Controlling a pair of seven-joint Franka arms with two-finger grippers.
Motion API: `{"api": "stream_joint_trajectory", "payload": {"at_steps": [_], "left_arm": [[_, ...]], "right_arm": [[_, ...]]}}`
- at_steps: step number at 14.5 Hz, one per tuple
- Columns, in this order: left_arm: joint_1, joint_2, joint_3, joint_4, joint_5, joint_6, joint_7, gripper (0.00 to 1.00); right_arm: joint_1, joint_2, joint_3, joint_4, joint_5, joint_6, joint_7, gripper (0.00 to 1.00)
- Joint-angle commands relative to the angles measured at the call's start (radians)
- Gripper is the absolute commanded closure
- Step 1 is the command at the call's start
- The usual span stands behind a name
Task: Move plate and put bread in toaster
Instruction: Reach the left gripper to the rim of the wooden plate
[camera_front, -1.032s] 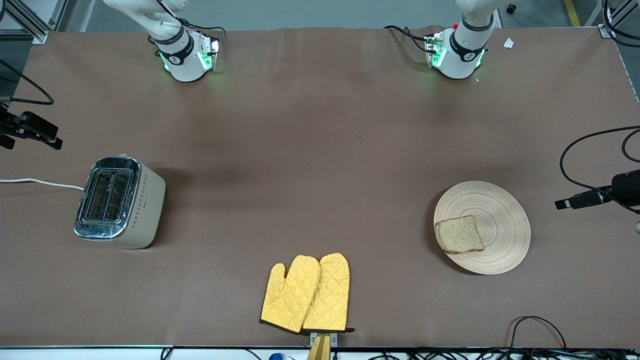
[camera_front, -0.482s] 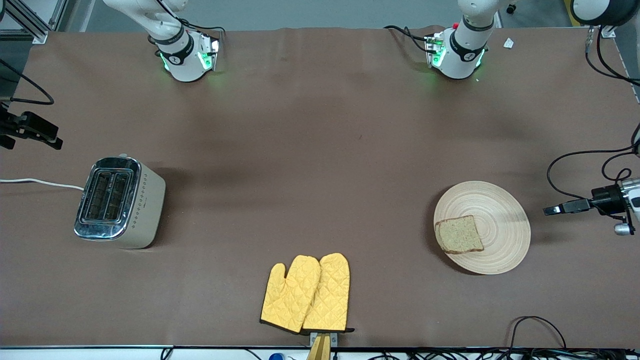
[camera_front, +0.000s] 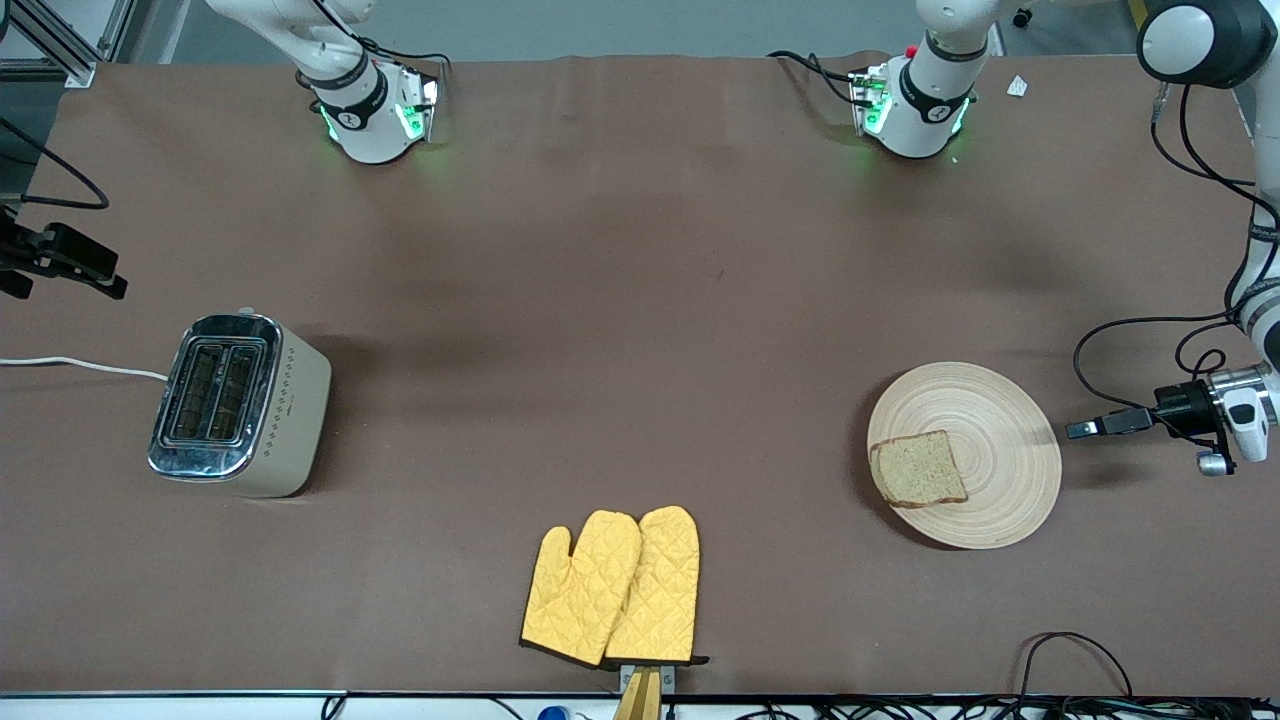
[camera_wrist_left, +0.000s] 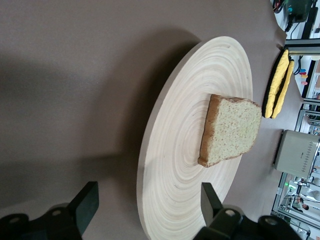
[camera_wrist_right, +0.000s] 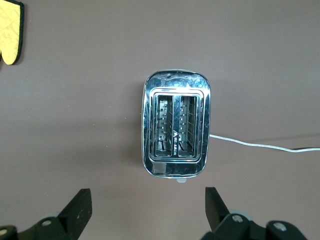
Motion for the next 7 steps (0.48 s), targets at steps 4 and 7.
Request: {"api": "stream_joint_trajectory", "payload": {"at_steps": [4, 7], "left_arm": [[0.007, 0.035, -0.008, 0.022, -0.033, 0.024, 0.017, 0.17], [0.001, 0.038, -0.012, 0.020, -0.036, 0.024, 0.017, 0.27]], "right_arm": [[-0.008, 0.004, 0.006, 0.007, 0.013, -0.007, 0.001, 0.00], [-0.009, 0.004, 0.006, 0.007, 0.013, -0.009, 0.001, 0.00]]}}
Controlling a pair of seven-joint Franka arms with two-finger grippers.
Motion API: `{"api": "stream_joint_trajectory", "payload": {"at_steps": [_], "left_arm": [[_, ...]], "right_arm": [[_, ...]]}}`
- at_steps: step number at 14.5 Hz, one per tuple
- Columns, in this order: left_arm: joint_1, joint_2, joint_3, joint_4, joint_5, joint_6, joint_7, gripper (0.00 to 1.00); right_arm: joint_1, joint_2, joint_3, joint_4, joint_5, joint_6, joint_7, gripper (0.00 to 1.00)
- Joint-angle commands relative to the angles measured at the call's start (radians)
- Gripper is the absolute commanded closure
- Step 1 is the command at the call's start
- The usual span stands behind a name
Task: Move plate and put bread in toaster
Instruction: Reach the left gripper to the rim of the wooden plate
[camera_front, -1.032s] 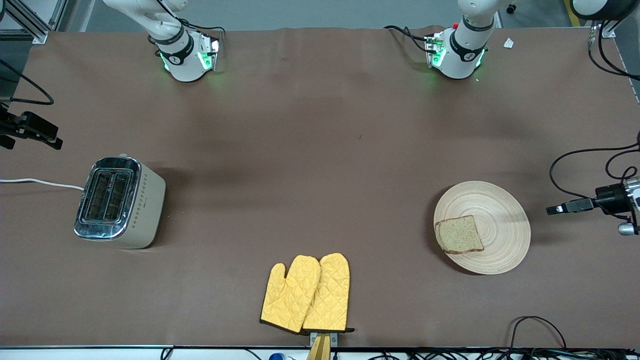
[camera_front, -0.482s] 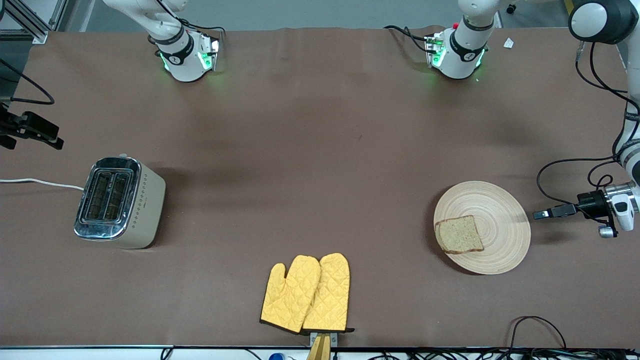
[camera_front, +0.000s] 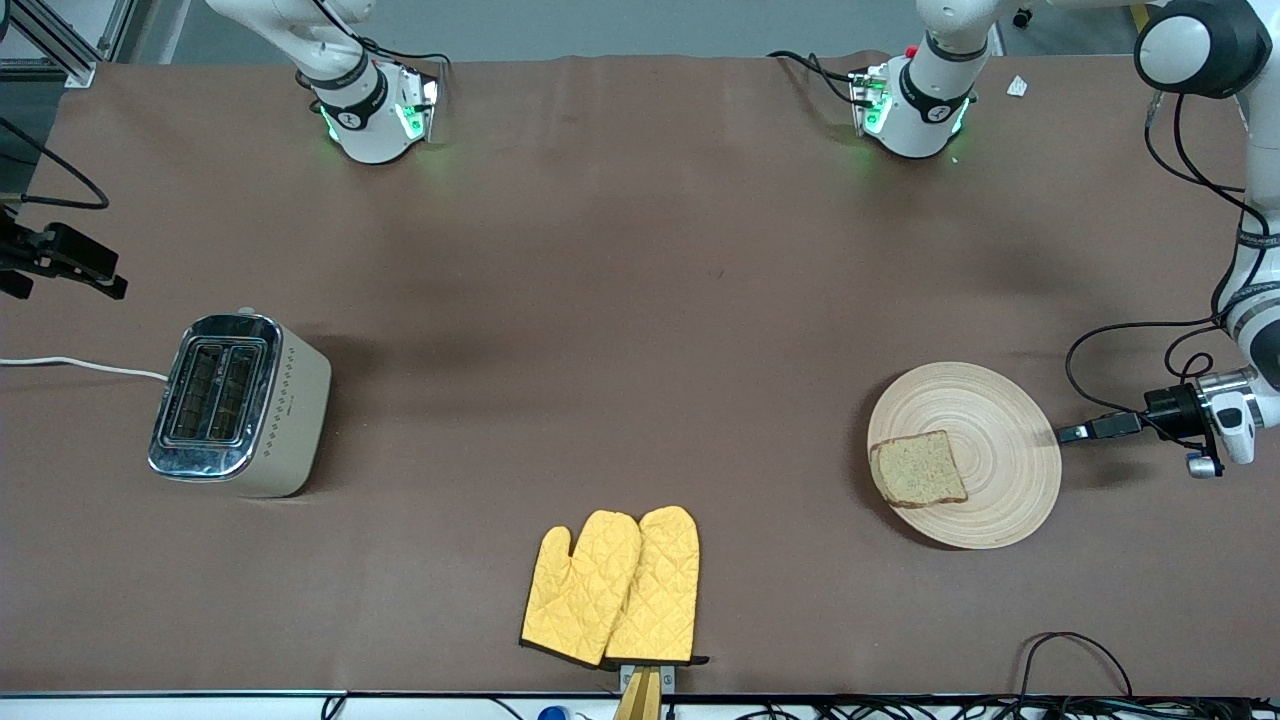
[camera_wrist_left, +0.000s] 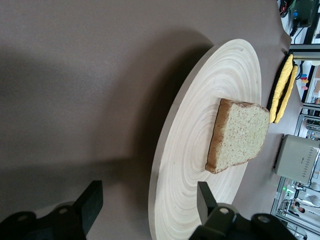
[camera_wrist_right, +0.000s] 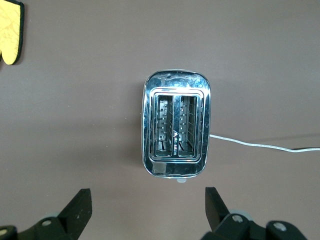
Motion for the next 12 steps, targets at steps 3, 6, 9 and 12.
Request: {"api": "stream_joint_trajectory", "payload": {"at_steps": [3, 6, 9, 12], "left_arm": [[-0.004, 0.029, -0.012, 0.018, -0.044, 0.005, 0.022, 0.33], [-0.005, 0.038, -0.015, 0.019, -0.047, 0.005, 0.024, 0.39], [-0.005, 0.048, -0.015, 0.018, -0.057, 0.005, 0.031, 0.52], [-0.005, 0.057, -0.015, 0.019, -0.059, 0.005, 0.037, 0.66]], "right_arm": [[-0.009, 0.005, 0.006, 0.007, 0.012, -0.009, 0.001, 0.00], [-0.009, 0.005, 0.005, 0.007, 0.012, -0.009, 0.001, 0.00], [-0.011, 0.005, 0.006, 0.007, 0.012, -0.009, 0.001, 0.00], [-0.006, 0.004, 0.005, 0.009, 0.011, -0.007, 0.004, 0.00]]}}
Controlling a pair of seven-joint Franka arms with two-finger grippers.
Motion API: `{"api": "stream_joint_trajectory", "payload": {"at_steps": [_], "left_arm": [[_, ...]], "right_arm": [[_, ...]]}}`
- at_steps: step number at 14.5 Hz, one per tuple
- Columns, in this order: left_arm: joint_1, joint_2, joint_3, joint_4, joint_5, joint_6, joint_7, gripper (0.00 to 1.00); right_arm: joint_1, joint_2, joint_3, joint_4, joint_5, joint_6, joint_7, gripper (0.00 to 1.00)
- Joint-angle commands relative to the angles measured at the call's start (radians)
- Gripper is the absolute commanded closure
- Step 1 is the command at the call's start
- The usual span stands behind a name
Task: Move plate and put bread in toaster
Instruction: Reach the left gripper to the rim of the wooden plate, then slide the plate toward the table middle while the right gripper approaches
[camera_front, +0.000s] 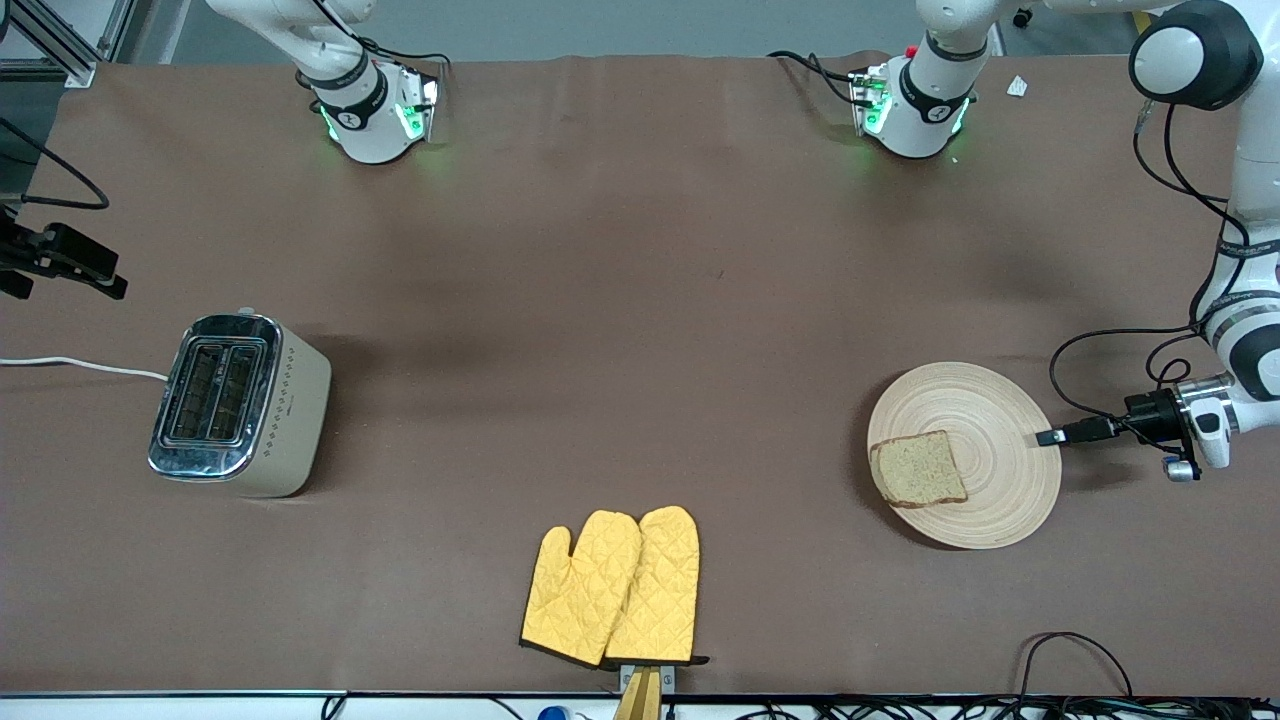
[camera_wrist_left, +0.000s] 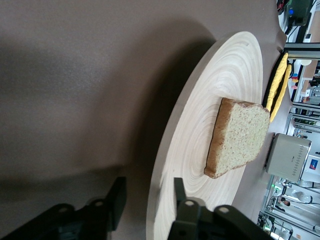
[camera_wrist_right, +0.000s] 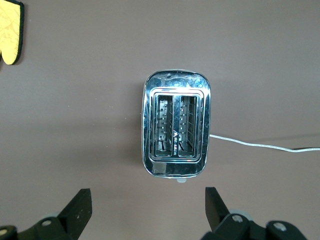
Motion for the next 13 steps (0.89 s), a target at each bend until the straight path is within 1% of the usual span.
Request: {"api": "stream_joint_trajectory", "payload": {"at_steps": [1, 3, 5, 6, 8, 11, 13], "left_arm": [[-0.001, 0.017, -0.003, 0.016, -0.024, 0.005, 0.024, 0.73], [-0.003, 0.017, -0.003, 0.018, -0.024, 0.005, 0.045, 0.82], [-0.006, 0.015, -0.005, 0.018, -0.026, 0.003, 0.055, 0.94], [-0.004, 0.015, -0.017, 0.018, -0.029, 0.003, 0.056, 0.99], [-0.004, 0.009, -0.055, 0.023, -0.029, 0.003, 0.056, 1.00], [-0.004, 0.000, -0.153, 0.050, -0.026, 0.000, 0.047, 1.00], [-0.010, 0.000, -0.224, 0.065, -0.015, -0.004, 0.046, 1.00]], "right_arm": [[-0.005, 0.003, 0.006, 0.010, 0.012, -0.007, 0.007, 0.00], [-0.002, 0.006, 0.008, 0.012, 0.022, -0.005, 0.007, 0.00], [-0.005, 0.017, 0.006, 0.010, 0.061, 0.002, 0.001, 0.00], [-0.005, 0.039, 0.006, 0.009, 0.084, 0.004, 0.004, 0.00], [0.004, 0.075, 0.008, 0.009, 0.097, 0.011, 0.011, 0.00], [0.047, 0.131, 0.009, 0.001, 0.107, 0.065, 0.088, 0.00], [0.067, 0.169, 0.009, -0.014, 0.172, 0.108, 0.141, 0.00]]}}
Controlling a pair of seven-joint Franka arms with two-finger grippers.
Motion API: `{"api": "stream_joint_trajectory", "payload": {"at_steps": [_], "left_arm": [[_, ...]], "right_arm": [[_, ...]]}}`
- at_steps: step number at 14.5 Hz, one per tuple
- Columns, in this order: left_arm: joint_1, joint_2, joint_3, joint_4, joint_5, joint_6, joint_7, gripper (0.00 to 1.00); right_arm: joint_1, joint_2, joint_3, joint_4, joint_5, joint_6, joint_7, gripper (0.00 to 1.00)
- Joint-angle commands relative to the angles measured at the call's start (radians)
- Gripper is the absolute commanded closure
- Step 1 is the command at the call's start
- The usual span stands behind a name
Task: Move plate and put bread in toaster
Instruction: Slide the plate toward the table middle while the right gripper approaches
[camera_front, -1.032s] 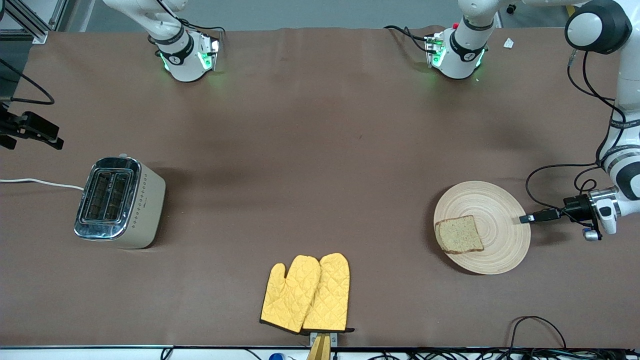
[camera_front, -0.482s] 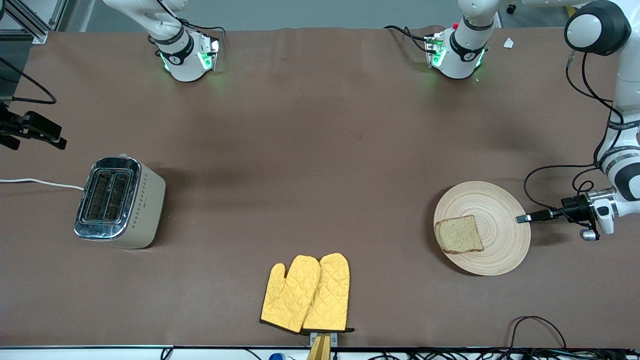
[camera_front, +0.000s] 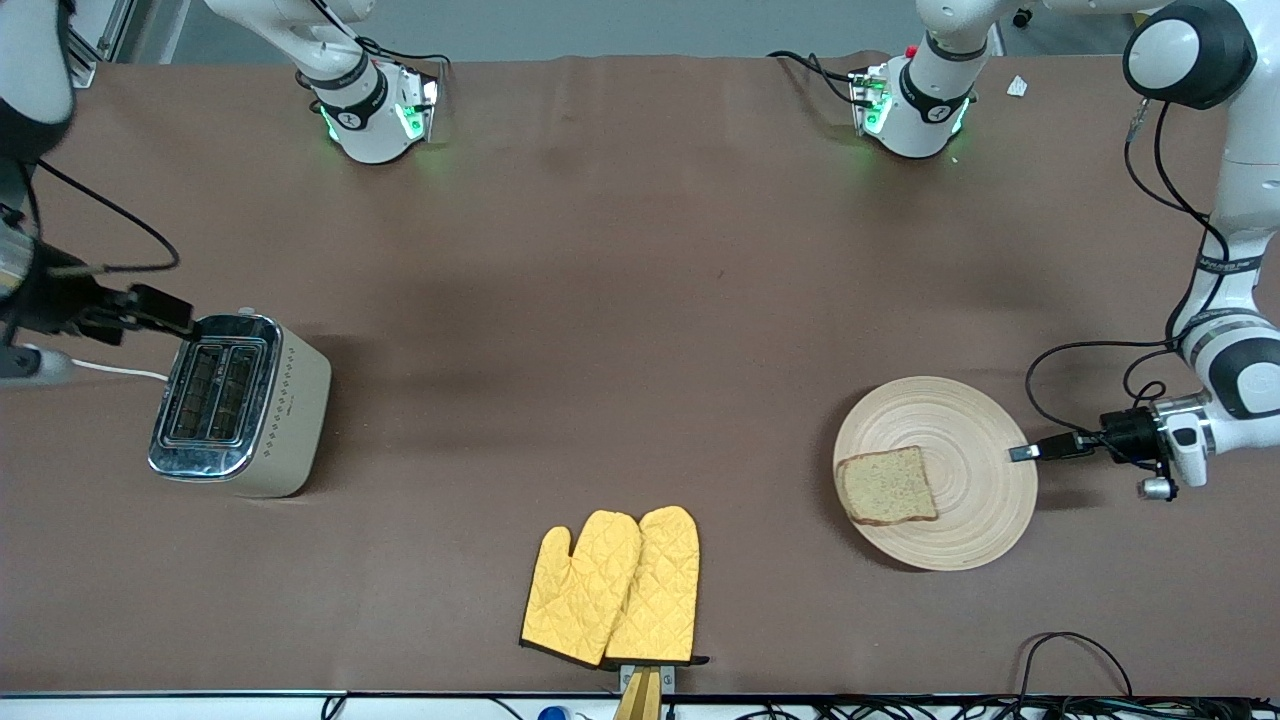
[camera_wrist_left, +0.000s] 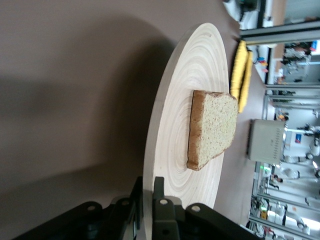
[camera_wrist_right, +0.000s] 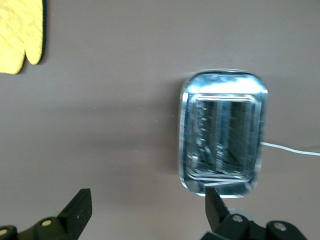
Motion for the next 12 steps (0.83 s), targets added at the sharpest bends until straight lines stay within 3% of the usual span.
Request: {"api": "stream_joint_trajectory", "payload": {"at_steps": [1, 4, 8, 12], "left_arm": [[-0.017, -0.003, -0.107, 0.033, 0.007, -0.018, -0.017, 1.00], [-0.118, -0.029, -0.125, 0.031, -0.002, -0.009, -0.050, 1.00], [-0.244, -0.062, -0.154, 0.000, -0.013, 0.019, -0.087, 1.00], [-0.250, -0.068, -0.286, -0.127, -0.017, 0.176, -0.090, 1.00]], "right_arm": [[0.018, 0.034, 0.001, -0.031, 0.075, 0.067, 0.085, 0.00], [0.072, 0.057, -0.001, -0.138, 0.088, 0.248, 0.117, 0.00], [0.132, 0.152, -0.001, -0.151, 0.088, 0.393, 0.215, 0.00], [0.175, 0.226, -0.001, -0.151, 0.086, 0.483, 0.281, 0.00]]}}
